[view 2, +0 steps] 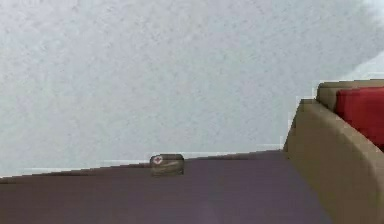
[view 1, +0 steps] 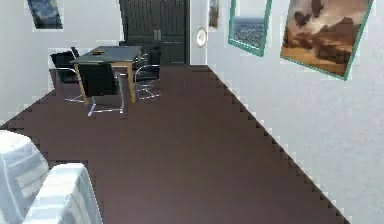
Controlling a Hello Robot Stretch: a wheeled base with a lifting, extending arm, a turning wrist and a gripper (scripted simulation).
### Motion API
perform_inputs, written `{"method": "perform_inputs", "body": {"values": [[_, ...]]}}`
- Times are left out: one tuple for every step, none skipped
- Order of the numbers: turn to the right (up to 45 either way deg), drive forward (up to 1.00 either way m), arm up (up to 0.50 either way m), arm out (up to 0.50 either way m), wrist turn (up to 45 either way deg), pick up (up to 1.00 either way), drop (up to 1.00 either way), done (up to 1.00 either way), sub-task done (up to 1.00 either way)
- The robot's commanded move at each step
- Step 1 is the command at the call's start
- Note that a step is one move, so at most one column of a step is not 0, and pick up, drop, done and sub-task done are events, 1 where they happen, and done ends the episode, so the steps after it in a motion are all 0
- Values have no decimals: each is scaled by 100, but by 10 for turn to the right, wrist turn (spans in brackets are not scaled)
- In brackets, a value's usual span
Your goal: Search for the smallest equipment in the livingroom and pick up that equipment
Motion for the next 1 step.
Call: {"method": "perform_inputs", "body": {"values": [[-60, 0, 0, 0, 0, 0, 0, 0, 0]]}}
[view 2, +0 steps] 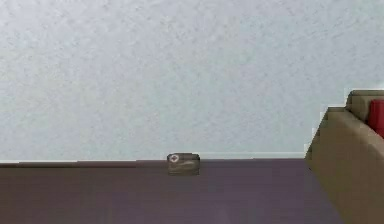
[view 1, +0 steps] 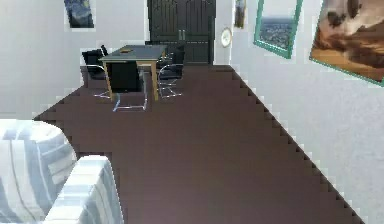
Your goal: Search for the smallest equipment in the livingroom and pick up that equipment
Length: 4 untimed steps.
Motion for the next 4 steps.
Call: {"method": "perform_inputs", "body": {"values": [[0, 100, 0, 0, 0, 0, 0, 0, 0], [0, 20, 0, 0, 0, 0, 0, 0, 0], [-420, 0, 0, 0, 0, 0, 0, 0, 0], [0, 35, 0, 0, 0, 0, 0, 0, 0]]}}
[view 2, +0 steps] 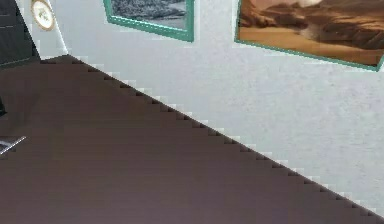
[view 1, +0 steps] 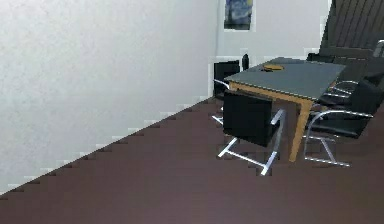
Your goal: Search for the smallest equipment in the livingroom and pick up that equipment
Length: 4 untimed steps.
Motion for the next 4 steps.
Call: {"method": "perform_inputs", "body": {"values": [[-60, 0, 0, 0, 0, 0, 0, 0, 0], [0, 100, 0, 0, 0, 0, 0, 0, 0], [-30, 0, 0, 0, 0, 0, 0, 0, 0], [-120, 0, 0, 0, 0, 0, 0, 0, 0]]}}
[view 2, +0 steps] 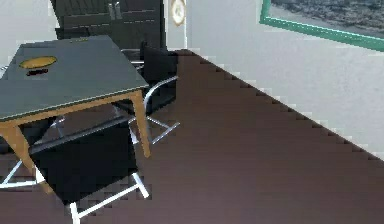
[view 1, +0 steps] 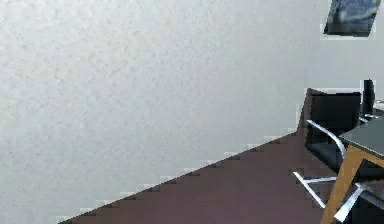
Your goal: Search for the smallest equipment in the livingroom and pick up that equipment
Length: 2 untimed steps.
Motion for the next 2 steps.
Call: {"method": "perform_inputs", "body": {"values": [[0, 60, 0, 0, 0, 0, 0, 0, 0], [30, 0, 0, 0, 0, 0, 0, 0, 0]]}}
